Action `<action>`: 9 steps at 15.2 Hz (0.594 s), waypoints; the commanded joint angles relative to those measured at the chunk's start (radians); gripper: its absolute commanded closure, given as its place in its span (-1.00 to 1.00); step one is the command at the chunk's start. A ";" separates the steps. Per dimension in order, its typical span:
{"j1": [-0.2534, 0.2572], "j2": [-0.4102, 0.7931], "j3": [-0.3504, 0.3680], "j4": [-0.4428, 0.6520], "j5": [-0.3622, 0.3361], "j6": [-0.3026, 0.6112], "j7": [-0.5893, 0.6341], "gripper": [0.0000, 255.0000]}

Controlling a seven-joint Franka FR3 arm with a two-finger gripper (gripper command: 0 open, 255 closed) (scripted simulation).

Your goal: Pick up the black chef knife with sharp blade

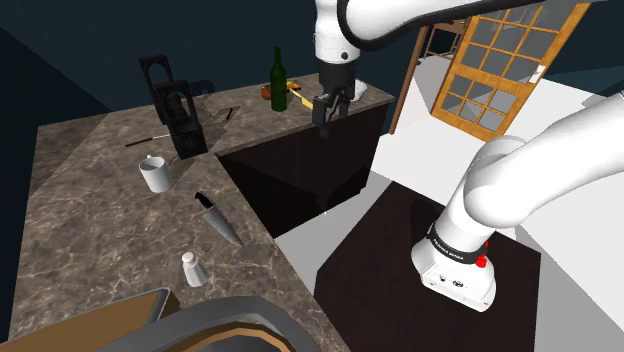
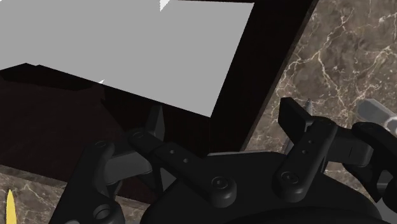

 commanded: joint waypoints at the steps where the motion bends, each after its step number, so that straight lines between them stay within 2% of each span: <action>1: 0.004 0.045 0.025 -0.008 0.011 0.057 0.038 -1.00; 9: 0.001 0.318 0.120 0.046 -0.004 0.285 0.194 -1.00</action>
